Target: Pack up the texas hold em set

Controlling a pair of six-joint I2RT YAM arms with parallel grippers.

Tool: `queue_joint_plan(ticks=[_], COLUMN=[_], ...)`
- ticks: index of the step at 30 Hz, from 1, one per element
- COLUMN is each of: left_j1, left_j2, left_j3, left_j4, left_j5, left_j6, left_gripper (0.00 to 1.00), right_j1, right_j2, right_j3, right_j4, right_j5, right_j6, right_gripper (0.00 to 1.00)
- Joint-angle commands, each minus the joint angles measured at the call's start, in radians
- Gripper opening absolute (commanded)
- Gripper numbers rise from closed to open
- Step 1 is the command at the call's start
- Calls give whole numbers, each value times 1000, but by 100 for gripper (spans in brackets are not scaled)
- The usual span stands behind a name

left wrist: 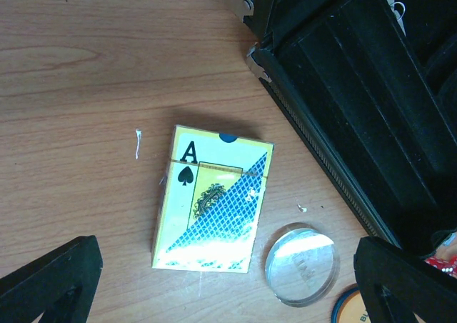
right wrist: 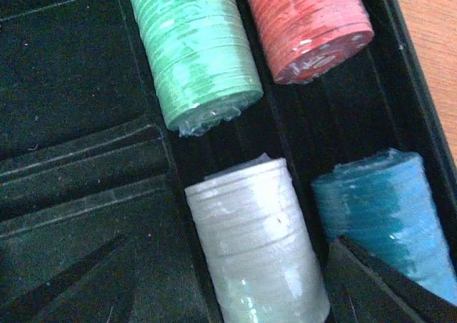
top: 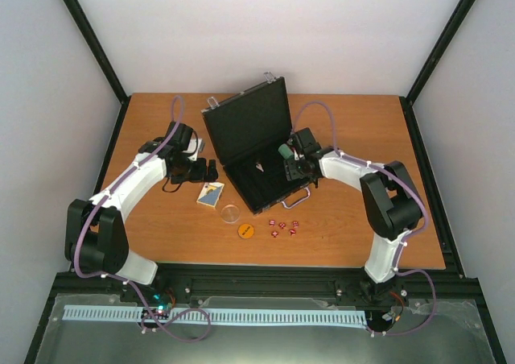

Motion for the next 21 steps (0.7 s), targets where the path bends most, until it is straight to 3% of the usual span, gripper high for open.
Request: queue_joint_plan(ticks=[1,5,10,21], left_j1=[-4,-4,-4,-4], left_j2=[3,2,-10,-22], left_j3=[2,7,4,29], left_j4=[8,6,2,-18], left_j5=[-5,-8,-16,-30], left_j6=[13,11,5,15], left_gripper=[100,100,100,100], right_j1=[-2,-3,-3,-1], right_j2=[-76,-126,-206,-228], right_j3=[-10,14,61,128], right_j4=[-27,-56,-132,-344], right_j5=[37,20,-36,-142], right_j6=[4,4,6,-3], right_gripper=[73,76,99,100])
